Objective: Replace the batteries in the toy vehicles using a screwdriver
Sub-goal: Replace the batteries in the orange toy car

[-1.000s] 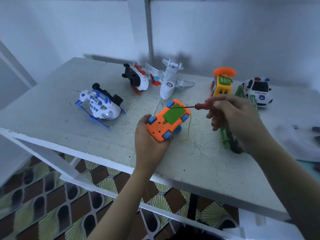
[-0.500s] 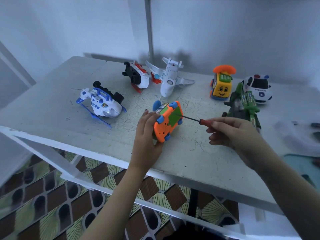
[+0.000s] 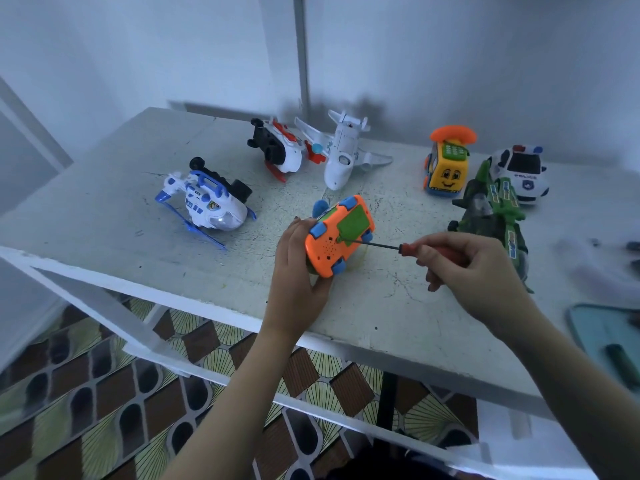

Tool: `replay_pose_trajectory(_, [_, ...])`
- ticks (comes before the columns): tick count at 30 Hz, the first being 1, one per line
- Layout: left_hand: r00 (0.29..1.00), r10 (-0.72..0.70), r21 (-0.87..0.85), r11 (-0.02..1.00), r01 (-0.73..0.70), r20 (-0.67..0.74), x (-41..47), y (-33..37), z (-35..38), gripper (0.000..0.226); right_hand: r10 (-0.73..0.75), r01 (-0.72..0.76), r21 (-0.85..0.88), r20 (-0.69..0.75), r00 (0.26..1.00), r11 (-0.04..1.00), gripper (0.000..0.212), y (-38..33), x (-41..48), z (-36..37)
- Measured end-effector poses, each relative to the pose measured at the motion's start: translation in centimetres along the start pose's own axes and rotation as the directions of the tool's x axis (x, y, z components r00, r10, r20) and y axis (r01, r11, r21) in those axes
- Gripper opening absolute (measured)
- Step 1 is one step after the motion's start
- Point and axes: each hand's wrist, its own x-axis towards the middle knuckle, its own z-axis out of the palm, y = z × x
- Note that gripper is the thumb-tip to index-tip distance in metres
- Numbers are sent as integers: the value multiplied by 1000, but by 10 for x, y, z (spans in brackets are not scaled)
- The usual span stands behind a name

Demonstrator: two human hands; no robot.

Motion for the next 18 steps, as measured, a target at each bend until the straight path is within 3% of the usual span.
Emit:
replay_pose_trajectory(8, [1000,24,4,1000,-24,-7,1,0,0,74,-34,34,-28,3,999,999,17,1,0,1])
replay_pose_trajectory(14, [999,34,-13,999,-35,-10,1,1,-1,73,-144,137,-183,-27,989,974,13,0,-3,2])
replay_pose_trajectory(18, [1000,-7,-30,1000,6,-18,-1,-1,0,69,-144,135,-163,-45,989,977,13,1,-2,3])
